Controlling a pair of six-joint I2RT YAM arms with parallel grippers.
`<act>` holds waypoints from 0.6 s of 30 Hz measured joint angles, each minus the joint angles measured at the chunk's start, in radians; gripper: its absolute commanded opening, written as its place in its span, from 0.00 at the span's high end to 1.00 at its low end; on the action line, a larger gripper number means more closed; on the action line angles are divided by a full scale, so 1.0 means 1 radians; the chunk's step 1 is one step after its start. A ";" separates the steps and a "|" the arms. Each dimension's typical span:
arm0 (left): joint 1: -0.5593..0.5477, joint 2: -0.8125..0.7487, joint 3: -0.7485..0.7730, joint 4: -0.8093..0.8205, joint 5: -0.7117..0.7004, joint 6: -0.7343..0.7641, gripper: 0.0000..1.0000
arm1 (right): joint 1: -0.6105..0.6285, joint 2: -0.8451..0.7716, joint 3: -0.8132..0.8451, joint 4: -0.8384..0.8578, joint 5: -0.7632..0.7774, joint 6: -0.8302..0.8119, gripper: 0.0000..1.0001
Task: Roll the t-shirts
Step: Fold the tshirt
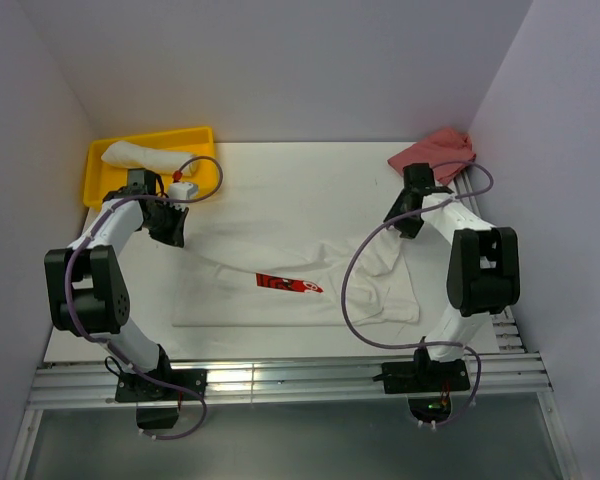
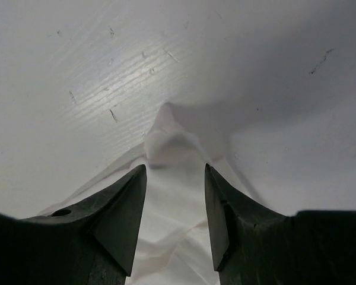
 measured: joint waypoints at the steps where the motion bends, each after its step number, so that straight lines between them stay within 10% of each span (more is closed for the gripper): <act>1: 0.000 0.001 0.000 0.000 0.000 0.000 1.00 | -0.003 0.007 0.005 0.000 -0.001 -0.004 0.49; 18: 0.000 0.019 0.021 0.000 -0.001 -0.022 1.00 | -0.049 0.128 0.047 0.005 -0.007 -0.053 0.64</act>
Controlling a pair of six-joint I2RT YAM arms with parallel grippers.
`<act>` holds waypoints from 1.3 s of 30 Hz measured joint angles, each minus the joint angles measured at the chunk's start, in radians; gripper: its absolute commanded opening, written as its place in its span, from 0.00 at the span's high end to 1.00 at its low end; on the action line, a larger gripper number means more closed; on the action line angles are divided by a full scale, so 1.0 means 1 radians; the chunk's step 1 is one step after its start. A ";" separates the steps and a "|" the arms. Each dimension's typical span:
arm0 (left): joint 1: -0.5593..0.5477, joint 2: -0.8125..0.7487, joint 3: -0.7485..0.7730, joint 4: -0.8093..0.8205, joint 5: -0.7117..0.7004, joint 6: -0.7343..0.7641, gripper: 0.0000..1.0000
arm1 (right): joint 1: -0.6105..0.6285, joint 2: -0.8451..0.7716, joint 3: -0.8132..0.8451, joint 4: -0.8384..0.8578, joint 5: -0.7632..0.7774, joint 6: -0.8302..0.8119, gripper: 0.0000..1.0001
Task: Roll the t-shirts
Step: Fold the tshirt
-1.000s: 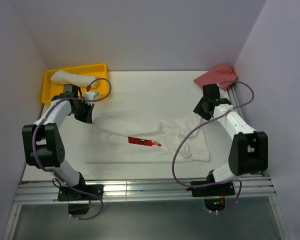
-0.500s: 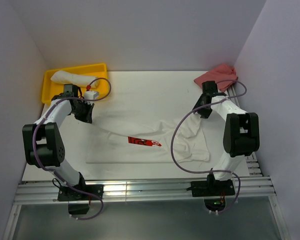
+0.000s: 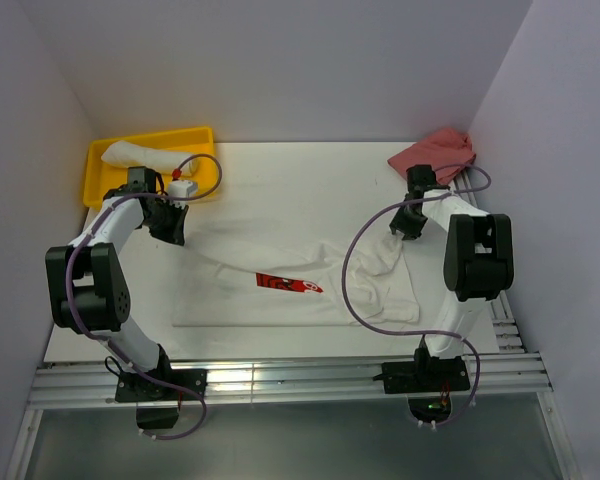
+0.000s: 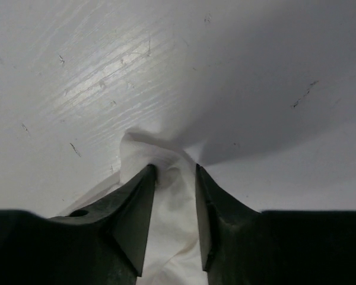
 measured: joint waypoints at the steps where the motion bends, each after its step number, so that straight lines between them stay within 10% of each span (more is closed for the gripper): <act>1: 0.000 0.000 0.000 0.000 0.000 0.000 1.00 | -0.003 0.000 0.001 0.000 0.001 -0.003 0.66; 15: 0.000 0.000 0.000 0.000 -0.001 0.000 1.00 | -0.043 0.003 0.033 -0.005 0.002 -0.021 0.96; 24: 0.000 0.000 0.000 0.002 0.000 -0.001 1.00 | -0.104 -0.045 0.022 -0.002 -0.050 -0.025 0.60; 39: 0.000 0.000 0.000 0.004 0.017 -0.004 1.00 | 0.222 -0.708 -0.517 0.061 -0.048 0.109 0.48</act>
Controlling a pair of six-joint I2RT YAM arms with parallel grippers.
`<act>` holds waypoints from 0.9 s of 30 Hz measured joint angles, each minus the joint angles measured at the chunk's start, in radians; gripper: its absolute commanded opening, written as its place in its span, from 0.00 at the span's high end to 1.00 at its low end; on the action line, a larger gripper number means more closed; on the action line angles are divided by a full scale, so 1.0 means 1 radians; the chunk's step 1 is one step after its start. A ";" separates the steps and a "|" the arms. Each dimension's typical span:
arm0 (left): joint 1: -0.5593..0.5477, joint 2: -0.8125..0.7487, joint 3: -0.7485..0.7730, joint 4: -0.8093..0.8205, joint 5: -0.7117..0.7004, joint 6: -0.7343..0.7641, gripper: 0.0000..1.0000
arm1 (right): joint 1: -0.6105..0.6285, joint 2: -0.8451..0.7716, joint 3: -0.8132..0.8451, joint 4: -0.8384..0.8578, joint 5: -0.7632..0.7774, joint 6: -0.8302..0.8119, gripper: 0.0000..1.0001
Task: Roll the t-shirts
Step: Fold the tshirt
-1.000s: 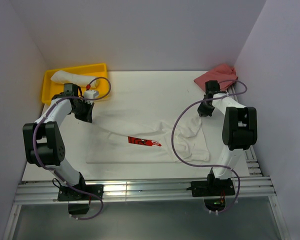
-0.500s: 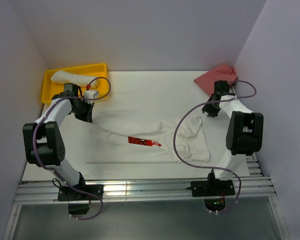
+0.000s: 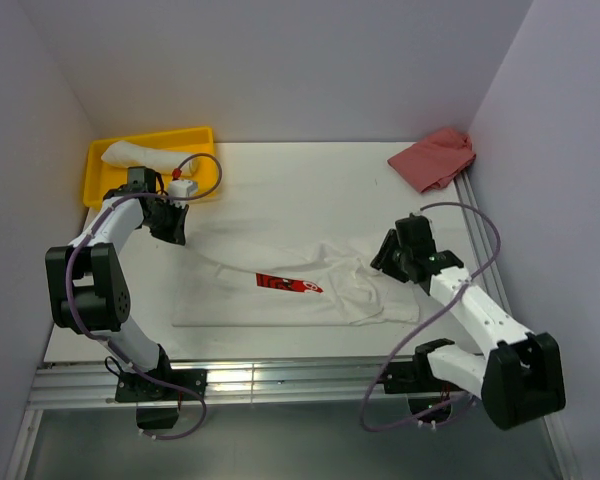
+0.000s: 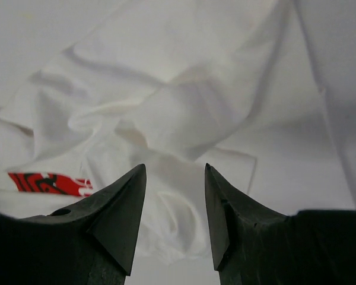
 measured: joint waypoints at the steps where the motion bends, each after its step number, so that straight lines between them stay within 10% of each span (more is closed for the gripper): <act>1: 0.000 0.000 0.000 0.000 0.000 0.000 1.00 | 0.029 -0.040 -0.029 0.001 0.000 0.016 0.48; 17: 0.000 0.000 0.000 0.001 0.018 -0.018 1.00 | 0.237 -0.227 -0.224 -0.014 0.035 0.189 0.52; 21: 0.000 0.000 0.000 0.002 0.018 -0.018 1.00 | 0.245 -0.177 -0.220 -0.012 0.048 0.192 0.88; 27: 0.000 0.000 0.000 0.002 0.018 -0.019 1.00 | 0.251 -0.116 -0.098 -0.083 0.089 0.185 1.00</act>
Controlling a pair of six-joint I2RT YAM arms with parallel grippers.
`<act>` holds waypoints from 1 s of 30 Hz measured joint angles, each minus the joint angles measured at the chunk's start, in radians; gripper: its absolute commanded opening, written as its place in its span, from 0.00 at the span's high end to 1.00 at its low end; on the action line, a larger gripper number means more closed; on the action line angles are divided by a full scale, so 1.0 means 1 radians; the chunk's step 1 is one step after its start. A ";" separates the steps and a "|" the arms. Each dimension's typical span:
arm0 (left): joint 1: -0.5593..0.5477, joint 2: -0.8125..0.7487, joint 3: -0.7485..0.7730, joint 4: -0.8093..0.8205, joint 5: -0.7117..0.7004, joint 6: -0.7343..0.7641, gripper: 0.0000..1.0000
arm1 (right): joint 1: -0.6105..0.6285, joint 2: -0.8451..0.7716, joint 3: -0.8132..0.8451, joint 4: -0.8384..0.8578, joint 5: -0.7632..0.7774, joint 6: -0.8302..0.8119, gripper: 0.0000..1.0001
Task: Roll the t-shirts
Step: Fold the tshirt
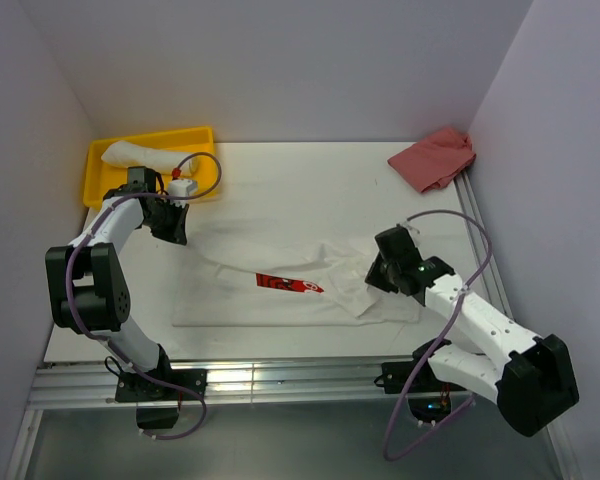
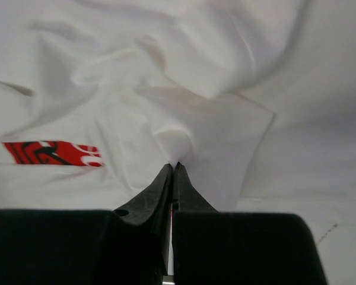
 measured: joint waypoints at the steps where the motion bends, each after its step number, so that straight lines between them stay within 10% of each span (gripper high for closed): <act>1: 0.000 0.000 0.000 0.000 0.000 -0.001 1.00 | 0.000 0.014 0.059 -0.018 0.016 -0.006 1.00; 12: 0.000 0.055 0.130 -0.003 -0.017 -0.053 1.00 | -0.106 0.267 0.583 -0.087 0.096 -0.110 1.00; 30: 0.000 0.148 0.284 0.010 -0.131 -0.162 1.00 | -0.232 0.628 0.953 -0.112 0.077 -0.286 1.00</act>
